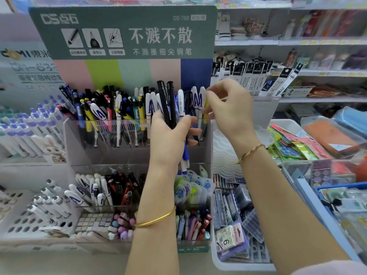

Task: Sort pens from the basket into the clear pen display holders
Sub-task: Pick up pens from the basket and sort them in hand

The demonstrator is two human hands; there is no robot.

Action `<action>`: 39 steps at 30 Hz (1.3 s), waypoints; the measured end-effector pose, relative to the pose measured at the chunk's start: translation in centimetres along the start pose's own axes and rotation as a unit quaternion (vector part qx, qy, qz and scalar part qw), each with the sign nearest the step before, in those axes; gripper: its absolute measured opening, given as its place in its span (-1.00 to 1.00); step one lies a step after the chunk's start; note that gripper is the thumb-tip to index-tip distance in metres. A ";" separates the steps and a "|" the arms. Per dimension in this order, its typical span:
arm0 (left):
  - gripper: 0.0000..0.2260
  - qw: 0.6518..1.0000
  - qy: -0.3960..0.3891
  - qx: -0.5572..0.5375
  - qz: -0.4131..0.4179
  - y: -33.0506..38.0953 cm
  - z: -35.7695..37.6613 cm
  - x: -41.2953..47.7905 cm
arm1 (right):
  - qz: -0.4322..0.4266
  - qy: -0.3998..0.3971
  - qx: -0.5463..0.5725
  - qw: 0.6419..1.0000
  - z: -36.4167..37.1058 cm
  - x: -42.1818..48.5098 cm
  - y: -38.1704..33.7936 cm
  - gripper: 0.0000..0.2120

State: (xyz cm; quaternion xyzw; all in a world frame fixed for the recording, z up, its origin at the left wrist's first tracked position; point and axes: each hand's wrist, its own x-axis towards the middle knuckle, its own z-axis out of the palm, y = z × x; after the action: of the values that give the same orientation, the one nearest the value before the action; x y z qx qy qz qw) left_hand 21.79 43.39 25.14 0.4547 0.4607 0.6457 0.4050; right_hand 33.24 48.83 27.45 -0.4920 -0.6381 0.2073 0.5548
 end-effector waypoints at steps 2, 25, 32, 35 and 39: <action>-0.78 1.000 -0.011 -0.004 -0.001 0.1 0.2 -0.1 | 0.062 -0.132 0.072 0.987 -0.3 -0.6 -1.2 -0.89; -0.83 0.995 0.096 0.018 0.014 0.2 -1.2 0.3 | -0.178 0.181 -0.045 0.966 2.6 0.5 0.0 -0.83; -0.83 0.995 0.096 0.007 0.016 0.4 -1.1 0.4 | -0.192 0.222 0.008 0.956 2.4 0.5 -0.8 -0.83; -0.83 0.996 0.090 0.000 0.009 0.4 -1.0 0.3 | -0.206 0.238 0.004 0.949 2.5 0.4 -1.0 -0.84; -0.83 0.997 0.081 -0.005 0.004 0.4 -1.1 0.3 | -0.216 0.241 0.011 0.946 2.5 0.4 -1.1 -0.84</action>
State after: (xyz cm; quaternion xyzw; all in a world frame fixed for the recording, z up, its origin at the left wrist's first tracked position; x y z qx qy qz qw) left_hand 20.62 43.32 25.44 0.4006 0.4866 0.6847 0.3659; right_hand 30.56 49.37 27.78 -0.3719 -0.5741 -0.0350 0.7286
